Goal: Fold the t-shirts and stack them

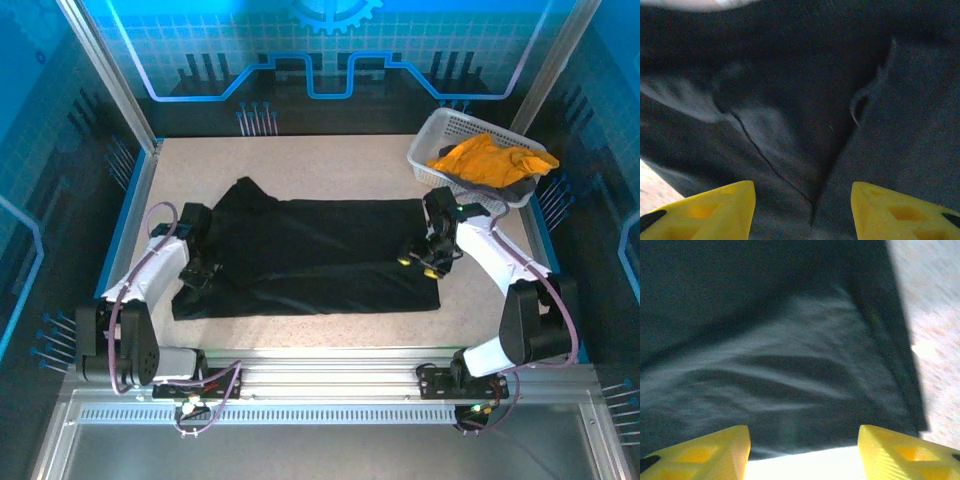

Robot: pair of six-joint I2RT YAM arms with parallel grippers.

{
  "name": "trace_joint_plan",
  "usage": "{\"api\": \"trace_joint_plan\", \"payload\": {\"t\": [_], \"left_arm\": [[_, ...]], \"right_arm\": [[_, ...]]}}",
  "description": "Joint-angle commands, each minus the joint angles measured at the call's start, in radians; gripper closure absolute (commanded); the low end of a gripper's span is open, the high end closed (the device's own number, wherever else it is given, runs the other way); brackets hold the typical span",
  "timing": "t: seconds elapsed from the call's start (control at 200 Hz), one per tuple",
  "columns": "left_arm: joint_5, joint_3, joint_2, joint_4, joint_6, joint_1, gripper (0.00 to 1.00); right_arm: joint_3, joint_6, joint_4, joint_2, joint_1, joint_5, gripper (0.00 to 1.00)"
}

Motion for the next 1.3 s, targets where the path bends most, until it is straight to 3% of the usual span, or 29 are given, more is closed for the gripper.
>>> {"api": "trace_joint_plan", "payload": {"t": [0.0,0.275,0.435,0.615,0.745,1.296], "left_arm": [[0.14,-0.055,0.002,0.084,-0.204,-0.065,0.43],[0.154,-0.015,0.137,0.132,-0.286,-0.135,0.42],[0.139,0.05,0.212,0.113,-0.259,-0.145,0.57],[0.086,0.123,0.243,0.105,-0.225,-0.162,0.87],[0.08,0.232,0.328,0.061,-0.133,-0.174,1.0],[0.03,0.669,0.661,-0.162,0.305,-0.243,1.0]], "right_arm": [[0.041,-0.064,0.051,0.029,0.023,-0.118,0.38],[0.036,-0.053,0.078,0.047,0.025,-0.144,0.38],[0.024,-0.051,0.078,0.049,0.02,-0.142,0.38],[0.011,-0.045,0.078,0.043,0.009,-0.138,0.39],[0.01,-0.042,0.076,0.051,0.004,-0.138,0.4],[0.028,-0.039,0.062,0.098,-0.013,-0.151,0.43]]}}
